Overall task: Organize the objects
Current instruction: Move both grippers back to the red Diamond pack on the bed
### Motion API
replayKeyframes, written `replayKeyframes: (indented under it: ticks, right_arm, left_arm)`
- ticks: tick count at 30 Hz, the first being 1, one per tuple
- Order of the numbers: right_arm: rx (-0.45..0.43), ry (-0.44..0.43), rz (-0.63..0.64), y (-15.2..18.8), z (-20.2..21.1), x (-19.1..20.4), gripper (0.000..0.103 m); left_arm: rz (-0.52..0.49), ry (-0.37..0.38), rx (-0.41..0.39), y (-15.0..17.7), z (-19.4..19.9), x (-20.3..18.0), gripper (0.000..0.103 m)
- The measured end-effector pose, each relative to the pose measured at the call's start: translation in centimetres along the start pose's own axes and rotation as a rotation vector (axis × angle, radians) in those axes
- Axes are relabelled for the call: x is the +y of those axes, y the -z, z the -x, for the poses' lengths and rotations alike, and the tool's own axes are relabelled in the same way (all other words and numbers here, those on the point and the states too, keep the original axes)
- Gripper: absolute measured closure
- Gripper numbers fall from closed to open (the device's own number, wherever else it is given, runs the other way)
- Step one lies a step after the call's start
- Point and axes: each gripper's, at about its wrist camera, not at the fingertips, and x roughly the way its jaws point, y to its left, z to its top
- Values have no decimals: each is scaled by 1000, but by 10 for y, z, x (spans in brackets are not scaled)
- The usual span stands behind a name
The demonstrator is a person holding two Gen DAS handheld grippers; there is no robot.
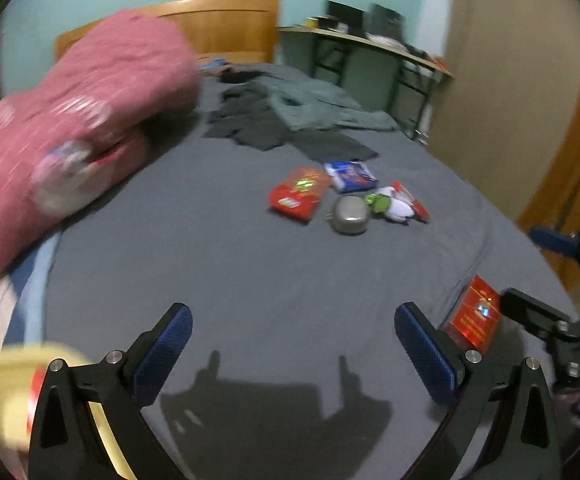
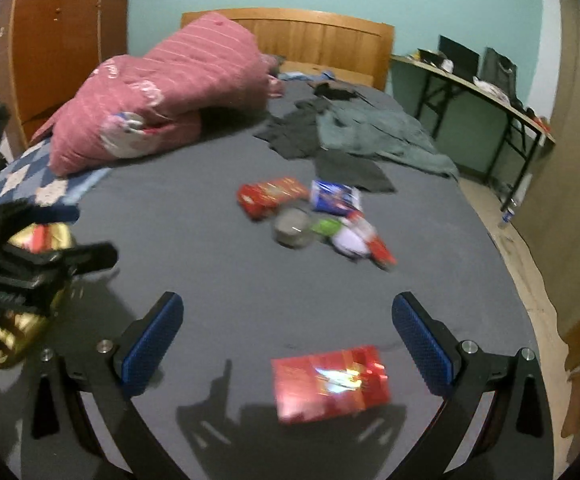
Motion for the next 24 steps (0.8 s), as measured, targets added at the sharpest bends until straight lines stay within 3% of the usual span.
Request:
replayKeyframes:
  ticks: [7, 14, 24]
  right_arm:
    - [18, 0, -4, 27, -19, -39, 0]
    - [57, -56, -36, 42, -42, -50, 0]
    - [54, -86, 3, 49, -44, -46, 0]
  left_arm:
    - [-193, 87, 44, -43, -88, -7, 0]
    - [-352, 89, 103, -66, -168, 10, 0]
    - [-360, 158, 112, -78, -243, 21, 0]
